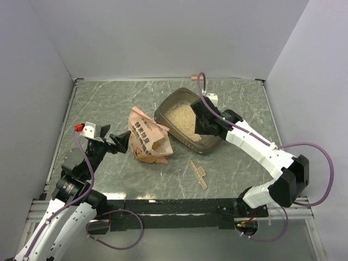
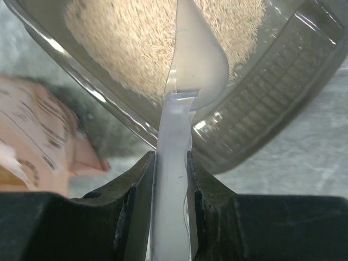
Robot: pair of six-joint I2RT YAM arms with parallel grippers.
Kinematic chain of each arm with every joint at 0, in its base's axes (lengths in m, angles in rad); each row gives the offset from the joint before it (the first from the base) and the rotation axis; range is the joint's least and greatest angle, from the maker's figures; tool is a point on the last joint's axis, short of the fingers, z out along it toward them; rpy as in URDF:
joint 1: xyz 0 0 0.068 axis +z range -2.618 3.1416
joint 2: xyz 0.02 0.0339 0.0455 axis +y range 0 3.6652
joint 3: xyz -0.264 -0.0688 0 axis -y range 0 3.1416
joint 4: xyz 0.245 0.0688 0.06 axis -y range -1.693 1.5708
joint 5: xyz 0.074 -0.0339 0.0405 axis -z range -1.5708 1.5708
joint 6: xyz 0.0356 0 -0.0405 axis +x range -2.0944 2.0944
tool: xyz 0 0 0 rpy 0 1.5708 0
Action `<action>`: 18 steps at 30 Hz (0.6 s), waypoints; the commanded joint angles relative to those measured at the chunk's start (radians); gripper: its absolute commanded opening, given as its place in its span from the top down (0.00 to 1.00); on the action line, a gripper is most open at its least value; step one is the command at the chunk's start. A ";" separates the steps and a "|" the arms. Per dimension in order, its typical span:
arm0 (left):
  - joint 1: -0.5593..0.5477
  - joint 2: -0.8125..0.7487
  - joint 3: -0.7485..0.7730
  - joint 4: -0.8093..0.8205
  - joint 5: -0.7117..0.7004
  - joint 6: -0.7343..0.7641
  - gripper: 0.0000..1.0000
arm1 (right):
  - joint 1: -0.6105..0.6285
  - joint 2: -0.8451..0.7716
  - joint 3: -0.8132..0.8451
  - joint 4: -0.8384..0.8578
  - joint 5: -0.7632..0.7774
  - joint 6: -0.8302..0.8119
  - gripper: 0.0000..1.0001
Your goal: Fill the litter box with clean litter
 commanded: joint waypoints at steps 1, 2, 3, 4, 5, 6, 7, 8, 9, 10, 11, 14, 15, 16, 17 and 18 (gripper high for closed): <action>-0.003 -0.012 0.026 0.041 0.006 -0.012 0.01 | 0.004 -0.024 0.095 -0.130 -0.015 -0.111 1.00; -0.003 -0.014 0.026 0.041 0.006 -0.010 0.01 | 0.009 -0.033 0.113 -0.138 -0.019 -0.123 1.00; -0.003 -0.014 0.026 0.039 0.008 -0.010 0.01 | 0.012 -0.058 0.125 -0.146 -0.024 -0.126 1.00; -0.003 -0.014 0.025 0.039 0.008 -0.010 0.01 | 0.013 -0.070 0.138 -0.164 -0.041 -0.132 1.00; -0.003 -0.014 0.025 0.041 0.008 -0.010 0.01 | 0.015 -0.082 0.162 -0.177 -0.053 -0.142 1.00; -0.003 -0.014 0.025 0.041 0.009 -0.010 0.01 | 0.013 -0.107 0.173 -0.187 -0.070 -0.148 1.00; -0.003 -0.012 0.025 0.039 0.009 -0.010 0.01 | 0.013 -0.118 0.184 -0.207 -0.117 -0.155 1.00; -0.003 -0.012 0.025 0.041 0.009 -0.010 0.01 | 0.015 -0.128 0.205 -0.218 -0.137 -0.163 1.00; -0.005 -0.011 0.026 0.039 0.009 -0.010 0.01 | 0.013 -0.148 0.216 -0.230 -0.171 -0.165 1.00; -0.003 -0.011 0.026 0.041 0.009 -0.010 0.01 | 0.015 -0.159 0.224 -0.241 -0.205 -0.168 1.00; -0.003 -0.012 0.026 0.041 0.009 -0.010 0.01 | 0.013 -0.173 0.230 -0.246 -0.284 -0.168 1.00; -0.005 -0.012 0.025 0.039 0.009 -0.009 0.01 | 0.013 -0.224 0.225 -0.249 -0.434 -0.160 1.00; -0.003 -0.012 0.025 0.042 0.009 -0.009 0.01 | 0.015 -0.251 0.221 -0.246 -0.459 -0.154 1.00; -0.003 -0.012 0.025 0.041 0.011 -0.009 0.01 | 0.015 -0.263 0.215 -0.244 -0.488 -0.149 1.00; -0.005 -0.011 0.025 0.041 0.009 -0.007 0.01 | 0.013 -0.273 0.212 -0.247 -0.515 -0.145 1.00; -0.005 -0.009 0.025 0.039 0.008 -0.009 0.01 | 0.013 -0.277 0.216 -0.265 -0.565 -0.145 1.00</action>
